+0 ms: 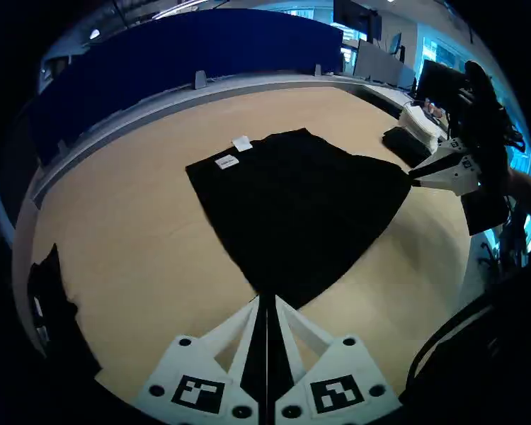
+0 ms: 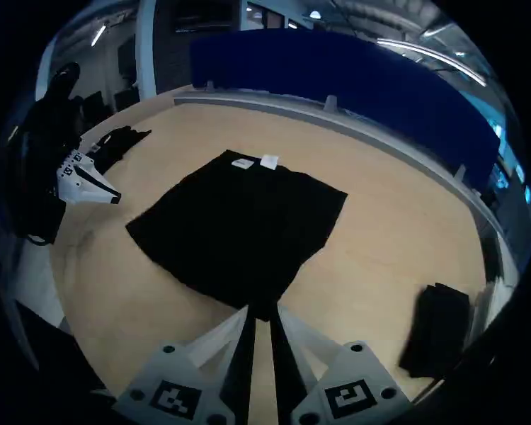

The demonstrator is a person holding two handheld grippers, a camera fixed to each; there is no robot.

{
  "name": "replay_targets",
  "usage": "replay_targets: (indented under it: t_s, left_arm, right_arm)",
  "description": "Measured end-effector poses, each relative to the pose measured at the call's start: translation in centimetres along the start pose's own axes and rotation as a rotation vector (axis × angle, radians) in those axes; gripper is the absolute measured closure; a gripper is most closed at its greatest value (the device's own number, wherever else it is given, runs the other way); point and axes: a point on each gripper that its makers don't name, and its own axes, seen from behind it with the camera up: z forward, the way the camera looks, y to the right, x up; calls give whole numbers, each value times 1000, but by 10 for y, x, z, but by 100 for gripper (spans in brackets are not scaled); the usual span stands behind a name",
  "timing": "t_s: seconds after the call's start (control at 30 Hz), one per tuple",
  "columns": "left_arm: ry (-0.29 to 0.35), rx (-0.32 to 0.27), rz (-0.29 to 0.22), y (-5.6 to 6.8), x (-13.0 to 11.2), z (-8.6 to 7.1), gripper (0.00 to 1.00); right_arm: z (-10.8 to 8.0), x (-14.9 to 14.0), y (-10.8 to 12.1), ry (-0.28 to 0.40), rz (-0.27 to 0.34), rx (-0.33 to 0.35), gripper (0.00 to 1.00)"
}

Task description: Fold towel

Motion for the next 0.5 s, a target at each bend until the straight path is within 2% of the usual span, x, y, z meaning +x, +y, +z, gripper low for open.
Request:
replay_targets:
  t_s: [0.17, 0.27, 0.37, 0.5]
  left_arm:
    - [13, -9, -7, 3, 3, -10, 99]
    - [17, -13, -1, 5, 1, -10, 99]
    - [19, 0, 0, 4, -1, -8, 84]
    - [7, -36, -11, 13, -6, -5, 63]
  right_arm:
    - [-6, 2, -1, -3, -10, 1, 86]
    - [-4, 0, -1, -6, -8, 3, 86]
    - [-2, 0, -3, -3, -5, 6, 86]
    - [0, 0, -5, -3, -5, 9, 86]
